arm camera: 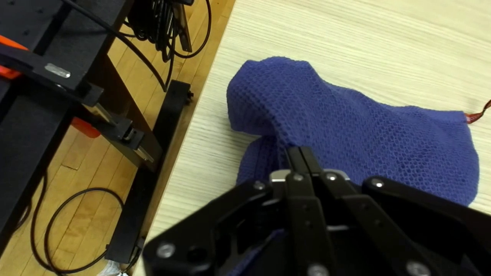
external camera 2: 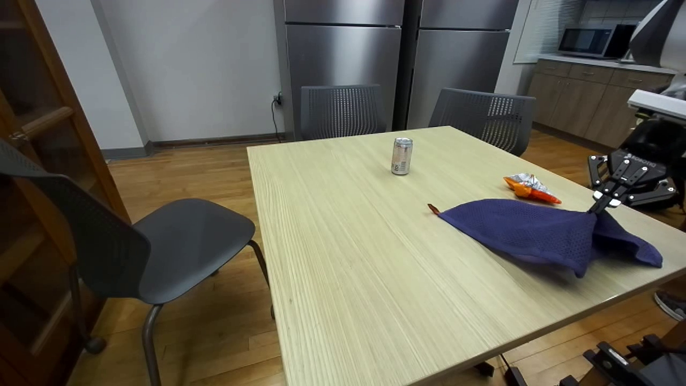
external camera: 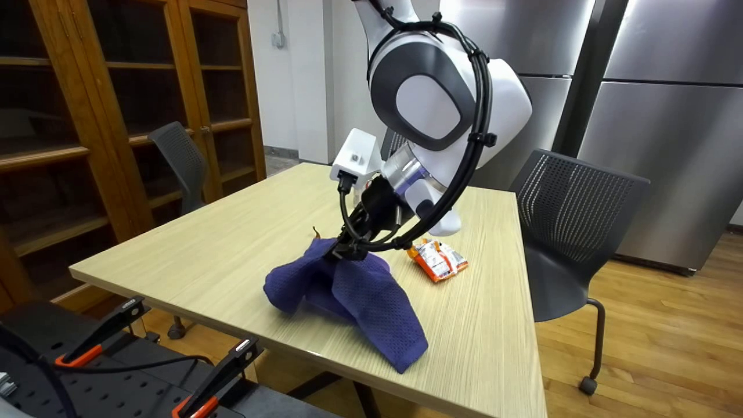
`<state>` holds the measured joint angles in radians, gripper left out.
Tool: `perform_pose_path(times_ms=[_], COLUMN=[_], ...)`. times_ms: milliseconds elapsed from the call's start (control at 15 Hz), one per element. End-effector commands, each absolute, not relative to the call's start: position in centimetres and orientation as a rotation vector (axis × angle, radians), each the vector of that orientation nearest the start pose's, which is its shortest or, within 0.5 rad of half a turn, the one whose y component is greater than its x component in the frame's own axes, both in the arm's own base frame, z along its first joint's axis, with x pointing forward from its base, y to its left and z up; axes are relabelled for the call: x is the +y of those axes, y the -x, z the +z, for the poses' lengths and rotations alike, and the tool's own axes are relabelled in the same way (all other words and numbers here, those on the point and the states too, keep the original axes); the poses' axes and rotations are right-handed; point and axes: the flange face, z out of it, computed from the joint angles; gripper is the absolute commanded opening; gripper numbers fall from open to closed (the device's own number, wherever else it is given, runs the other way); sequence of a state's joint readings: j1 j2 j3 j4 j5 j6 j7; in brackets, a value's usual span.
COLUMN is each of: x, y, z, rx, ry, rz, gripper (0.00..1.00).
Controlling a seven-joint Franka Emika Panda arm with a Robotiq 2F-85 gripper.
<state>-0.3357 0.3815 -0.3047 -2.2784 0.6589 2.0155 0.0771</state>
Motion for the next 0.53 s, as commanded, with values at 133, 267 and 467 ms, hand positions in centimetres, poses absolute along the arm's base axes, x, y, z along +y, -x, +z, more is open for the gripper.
perform_pose_path(times_ms=[133, 267, 467], x=[-25.01, -24.88, -24.71], y=[-40.41, -40.56, -40.73], z=[16.0, 15.78, 15.63], rx=[1.472, 1.487, 1.499], ry=[2.135, 2.152, 2.172], rz=[0.689, 0.709, 0.73], gripper=[0.34, 0.49, 0.71])
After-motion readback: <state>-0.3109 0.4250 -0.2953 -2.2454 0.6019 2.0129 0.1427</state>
